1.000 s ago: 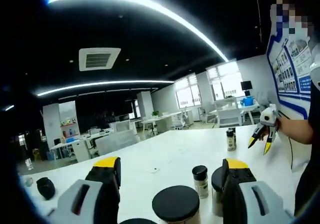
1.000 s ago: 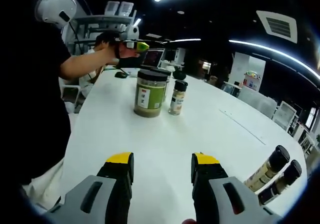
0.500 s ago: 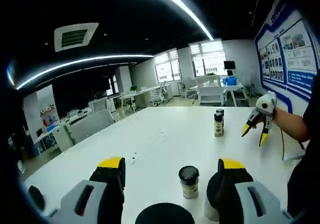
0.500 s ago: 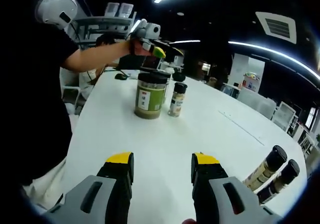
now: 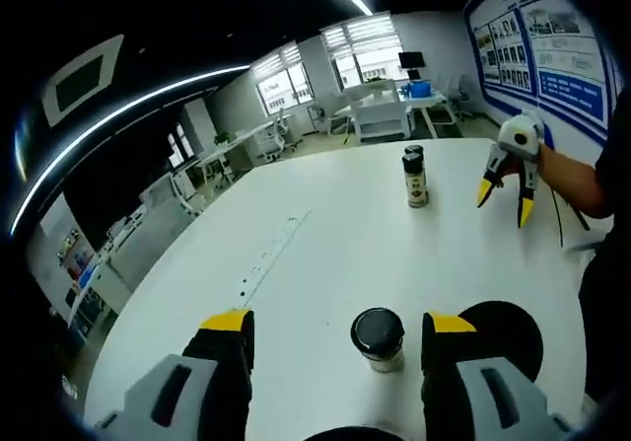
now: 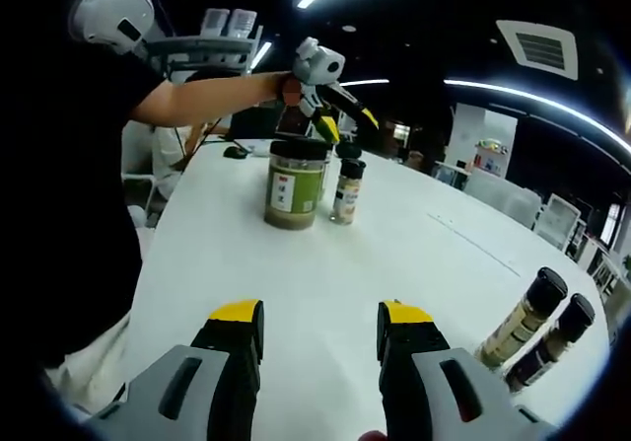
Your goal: Pick up the mixed condiments and ingredients on the table and sort them into separate groups
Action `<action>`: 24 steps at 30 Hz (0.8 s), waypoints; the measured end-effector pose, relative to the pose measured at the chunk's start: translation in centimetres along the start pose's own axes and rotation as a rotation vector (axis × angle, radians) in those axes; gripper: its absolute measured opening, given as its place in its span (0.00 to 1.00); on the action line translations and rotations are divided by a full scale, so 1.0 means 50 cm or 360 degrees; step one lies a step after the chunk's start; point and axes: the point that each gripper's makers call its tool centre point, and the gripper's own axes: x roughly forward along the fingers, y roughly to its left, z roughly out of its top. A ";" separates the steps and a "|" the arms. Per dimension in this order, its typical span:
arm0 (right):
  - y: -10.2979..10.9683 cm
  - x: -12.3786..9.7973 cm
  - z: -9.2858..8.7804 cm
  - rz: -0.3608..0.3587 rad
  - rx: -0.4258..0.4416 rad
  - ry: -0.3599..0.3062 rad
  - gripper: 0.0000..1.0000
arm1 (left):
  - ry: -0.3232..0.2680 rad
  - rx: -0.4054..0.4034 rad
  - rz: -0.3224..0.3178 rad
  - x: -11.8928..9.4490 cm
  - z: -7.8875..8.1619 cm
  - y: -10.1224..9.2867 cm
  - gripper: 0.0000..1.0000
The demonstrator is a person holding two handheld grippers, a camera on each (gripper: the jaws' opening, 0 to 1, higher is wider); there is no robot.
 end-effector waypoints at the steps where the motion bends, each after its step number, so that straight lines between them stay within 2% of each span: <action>1: -0.001 -0.001 -0.002 -0.0008 0.0002 0.0001 0.47 | 0.0006 0.0001 -0.0009 0.006 -0.001 -0.001 0.66; 4: -0.009 -0.001 -0.001 -0.0043 0.0016 -0.0013 0.46 | -0.0006 -0.0037 -0.0032 0.017 0.001 -0.005 0.66; 5: -0.013 -0.003 0.001 -0.0065 0.0024 -0.0026 0.46 | 0.0014 -0.0054 -0.0072 0.015 -0.003 -0.030 0.65; 8: -0.016 -0.007 0.002 -0.0078 0.0037 -0.0042 0.46 | 0.0037 -0.0046 -0.0082 0.029 -0.011 -0.028 0.64; 11: -0.013 -0.007 -0.006 -0.0076 0.0041 -0.0030 0.46 | 0.0065 -0.0045 -0.0106 0.039 -0.010 -0.075 0.55; 12: -0.013 -0.007 -0.008 -0.0075 0.0040 -0.0024 0.46 | 0.0058 -0.0063 -0.0126 0.041 -0.009 -0.083 0.52; 15: -0.013 -0.006 -0.010 -0.0074 0.0051 -0.0033 0.46 | 0.0075 -0.0059 -0.0143 0.050 -0.014 -0.096 0.50; 19: -0.014 -0.002 -0.014 -0.0074 0.0048 -0.0018 0.46 | 0.0138 -0.0054 -0.0184 0.060 -0.027 -0.083 0.47; 24: -0.015 -0.003 -0.013 -0.0076 0.0050 -0.0028 0.46 | 0.0154 -0.0049 -0.0202 0.063 -0.032 -0.080 0.46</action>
